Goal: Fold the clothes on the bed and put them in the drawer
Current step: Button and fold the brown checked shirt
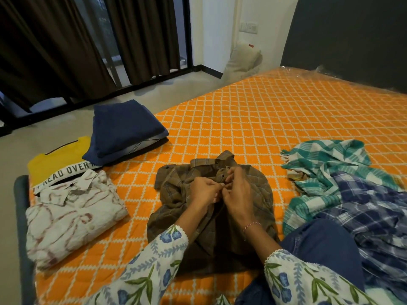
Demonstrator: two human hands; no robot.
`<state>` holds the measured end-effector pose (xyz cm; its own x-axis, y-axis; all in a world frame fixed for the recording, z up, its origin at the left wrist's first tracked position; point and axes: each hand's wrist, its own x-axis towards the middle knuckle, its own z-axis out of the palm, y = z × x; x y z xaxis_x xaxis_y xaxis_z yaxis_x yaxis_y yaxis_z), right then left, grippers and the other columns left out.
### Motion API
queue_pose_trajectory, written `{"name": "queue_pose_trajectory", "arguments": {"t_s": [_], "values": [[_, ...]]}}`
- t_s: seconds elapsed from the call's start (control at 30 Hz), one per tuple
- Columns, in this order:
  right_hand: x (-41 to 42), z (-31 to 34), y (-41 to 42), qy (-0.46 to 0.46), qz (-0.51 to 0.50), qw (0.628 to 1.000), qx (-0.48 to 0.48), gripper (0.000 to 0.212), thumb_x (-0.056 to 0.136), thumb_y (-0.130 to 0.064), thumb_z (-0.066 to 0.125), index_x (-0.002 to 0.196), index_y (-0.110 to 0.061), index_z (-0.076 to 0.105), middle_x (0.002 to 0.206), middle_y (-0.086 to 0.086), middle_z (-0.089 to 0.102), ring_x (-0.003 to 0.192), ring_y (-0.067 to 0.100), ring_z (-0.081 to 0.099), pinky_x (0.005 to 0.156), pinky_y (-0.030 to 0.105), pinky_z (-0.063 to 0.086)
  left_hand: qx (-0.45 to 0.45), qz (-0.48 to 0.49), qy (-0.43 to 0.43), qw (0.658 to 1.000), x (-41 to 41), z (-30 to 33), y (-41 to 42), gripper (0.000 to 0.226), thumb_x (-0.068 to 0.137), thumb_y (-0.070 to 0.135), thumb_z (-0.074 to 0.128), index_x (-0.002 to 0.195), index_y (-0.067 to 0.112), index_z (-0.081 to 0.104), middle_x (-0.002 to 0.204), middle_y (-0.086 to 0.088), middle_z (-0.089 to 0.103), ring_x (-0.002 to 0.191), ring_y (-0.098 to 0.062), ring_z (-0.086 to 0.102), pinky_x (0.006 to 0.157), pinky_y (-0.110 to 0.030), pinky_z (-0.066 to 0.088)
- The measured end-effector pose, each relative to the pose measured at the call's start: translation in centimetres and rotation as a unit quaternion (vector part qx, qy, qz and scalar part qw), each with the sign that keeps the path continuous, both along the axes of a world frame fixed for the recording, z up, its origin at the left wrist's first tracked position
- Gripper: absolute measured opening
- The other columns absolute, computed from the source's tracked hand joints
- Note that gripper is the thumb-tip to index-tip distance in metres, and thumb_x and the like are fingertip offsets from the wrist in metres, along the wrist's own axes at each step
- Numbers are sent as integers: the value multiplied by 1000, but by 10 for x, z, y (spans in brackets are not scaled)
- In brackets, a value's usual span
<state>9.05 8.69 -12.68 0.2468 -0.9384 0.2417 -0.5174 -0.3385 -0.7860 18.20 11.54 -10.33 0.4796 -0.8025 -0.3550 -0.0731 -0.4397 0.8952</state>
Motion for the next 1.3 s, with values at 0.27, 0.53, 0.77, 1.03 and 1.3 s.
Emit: {"name": "queue_pose_trajectory", "arguments": {"t_s": [0.27, 0.53, 0.77, 1.03, 1.3], "values": [[2, 19, -18, -237, -30, 940, 246, 50, 74, 14, 69, 100, -16, 38, 72, 1, 54, 66, 14, 56, 65, 27, 48, -64, -55, -185, 979, 15, 2, -2, 31, 91, 15, 60, 60, 16, 58, 56, -1, 53, 64, -21, 56, 67, -45, 54], [-7, 46, -47, -291, 7, 915, 279, 44, 75, 18, 67, 92, -14, 42, 69, 5, 54, 56, 9, 56, 48, 16, 47, -17, -113, -403, 908, 13, 25, -12, 17, 86, 23, 65, 74, 13, 60, 69, 1, 58, 76, -20, 60, 57, -33, 45], [-18, 78, -76, -288, -11, 910, 298, 46, 76, 16, 66, 105, -6, 38, 69, 8, 54, 57, 18, 52, 48, 21, 47, 58, -212, -372, 902, 23, 17, -18, 19, 89, 22, 63, 73, 13, 59, 74, -2, 60, 73, -18, 57, 62, -31, 41], [-12, 68, -75, -123, -85, 969, 198, 22, 76, -4, 74, 81, -14, 55, 70, 7, 59, 69, 24, 59, 65, 36, 50, -78, -256, -56, 962, 29, -5, -20, 14, 90, 8, 61, 100, 2, 68, 93, -14, 70, 80, -11, 66, 77, -24, 54], [-17, 23, -6, 102, -119, 986, 54, 12, 88, -14, 63, 99, -16, 62, 104, 3, 60, 92, 20, 59, 65, 24, 39, -72, -141, -78, 984, 13, -34, -6, 13, 88, 5, 60, 87, 7, 73, 85, -13, 71, 82, -21, 65, 73, -26, 48]]}}
